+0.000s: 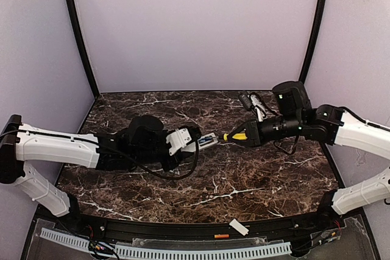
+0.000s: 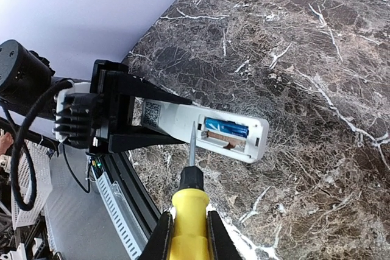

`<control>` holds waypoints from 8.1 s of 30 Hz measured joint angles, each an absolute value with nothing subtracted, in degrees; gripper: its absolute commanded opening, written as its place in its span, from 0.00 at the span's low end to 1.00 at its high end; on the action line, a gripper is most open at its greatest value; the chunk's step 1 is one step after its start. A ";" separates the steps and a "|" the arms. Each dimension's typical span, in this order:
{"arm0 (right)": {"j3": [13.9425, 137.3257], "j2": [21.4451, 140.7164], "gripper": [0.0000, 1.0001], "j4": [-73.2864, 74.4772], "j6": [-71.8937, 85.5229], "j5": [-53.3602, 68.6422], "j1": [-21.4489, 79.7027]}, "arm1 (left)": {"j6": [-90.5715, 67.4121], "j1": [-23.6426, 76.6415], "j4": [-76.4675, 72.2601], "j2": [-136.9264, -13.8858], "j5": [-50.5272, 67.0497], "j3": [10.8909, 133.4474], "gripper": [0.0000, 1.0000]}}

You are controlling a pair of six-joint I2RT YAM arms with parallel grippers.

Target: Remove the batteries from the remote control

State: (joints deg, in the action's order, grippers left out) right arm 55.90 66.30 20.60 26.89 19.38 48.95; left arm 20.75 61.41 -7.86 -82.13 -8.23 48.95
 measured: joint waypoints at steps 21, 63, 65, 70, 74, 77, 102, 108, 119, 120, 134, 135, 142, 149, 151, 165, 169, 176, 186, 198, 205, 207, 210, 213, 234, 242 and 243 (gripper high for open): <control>50.39 56.55 0.00 26.20 33.63 10.13 48.60 | -10.96 66.76 -6.85 -89.71 -23.22 52.73 0.00; 47.75 57.52 0.00 27.00 35.97 7.86 48.60 | -48.27 73.78 0.80 -110.48 -39.99 57.93 0.23; 47.75 57.58 0.00 27.03 35.97 7.86 48.60 | -48.47 73.78 0.84 -110.65 -40.01 58.06 0.29; 47.75 57.87 0.00 27.03 35.94 7.86 48.60 | -48.93 73.78 0.97 -110.72 -39.92 58.17 0.44; 47.77 58.72 0.00 27.03 35.90 7.81 48.60 | -49.30 73.76 0.84 -111.33 -38.65 58.41 0.56; 47.86 59.29 0.00 27.09 35.88 7.70 48.58 | -49.30 73.78 0.62 -111.46 -38.24 58.70 0.63; 52.71 60.18 0.00 30.17 35.64 6.63 48.58 | -40.01 71.72 -1.13 -102.50 -28.69 58.11 0.64; 52.71 58.96 0.00 30.61 35.99 6.52 48.47 | -35.00 65.14 -4.32 -92.64 -19.92 51.88 0.62; 52.71 58.39 0.00 30.96 37.45 7.07 48.36 | -28.99 56.82 -4.08 -83.94 -8.03 46.06 0.52; 52.69 58.39 0.00 30.96 37.69 7.38 48.36 | -28.84 55.86 -3.79 -83.92 -6.66 45.98 0.50; 49.67 63.70 0.00 27.64 42.48 14.09 48.34 | -29.36 49.25 -3.01 -89.34 6.37 45.95 0.29; 49.63 64.69 0.00 26.89 42.83 14.59 48.34 | -29.54 48.93 -2.98 -90.08 6.83 45.95 0.28; 49.74 72.20 0.00 21.89 44.93 17.19 48.45 | -29.74 47.07 -3.01 -93.27 9.21 46.02 0.26; 52.21 79.83 0.00 19.44 46.28 18.17 49.15 | -28.95 46.22 -3.09 -96.47 11.57 47.53 0.26; 53.04 81.36 0.00 18.59 46.74 18.24 49.36 | -28.62 46.13 -3.25 -97.23 12.21 48.18 0.26; 58.72 90.43 0.00 16.14 48.18 18.39 50.74 | -26.04 45.87 -5.58 -101.19 17.47 48.84 0.25; 59.57 92.31 0.00 15.97 48.62 18.20 50.74 | -25.89 45.80 -6.13 -101.27 18.13 48.86 0.25; 60.75 95.07 0.00 15.86 48.77 18.02 50.74 | -25.93 44.82 -7.40 -101.49 18.70 48.88 0.25; 61.71 96.99 0.00 15.88 48.77 16.69 50.74 | -25.93 44.45 -8.97 -103.66 19.92 49.91 0.25; 62.46 97.84 0.00 15.88 48.75 15.75 50.74 | -26.11 44.25 -11.05 -105.16 20.82 50.68 0.25; 62.67 97.97 0.00 15.97 48.71 15.33 50.74 | -26.13 44.07 -11.14 -105.75 21.02 51.35 0.24; 62.67 98.00 0.00 15.94 48.60 15.33 50.74 | -26.13 43.99 -11.18 -105.84 21.08 51.40 0.24; 62.67 98.06 0.00 15.90 48.49 15.35 50.74 | -26.13 43.97 -11.22 -105.86 21.17 51.40 0.24; 62.67 98.08 0.00 15.86 48.34 15.35 50.74 | -26.13 43.97 -11.22 -105.86 21.17 51.40 0.23; 62.54 98.32 0.00 15.44 47.68 16.16 50.28 | -26.17 43.48 -11.49 -107.04 21.65 52.51 0.21; 62.54 98.76 0.00 15.16 47.48 17.17 49.76 | -26.20 43.46 -11.49 -107.15 21.63 52.58 0.21; 62.54 98.80 0.00 15.11 47.48 17.21 49.71 | -26.20 43.42 -11.49 -107.18 21.67 52.58 0.20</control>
State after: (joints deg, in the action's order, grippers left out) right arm 62.54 98.80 15.11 47.48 17.21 49.71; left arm -26.20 43.42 -11.49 -107.18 21.67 52.58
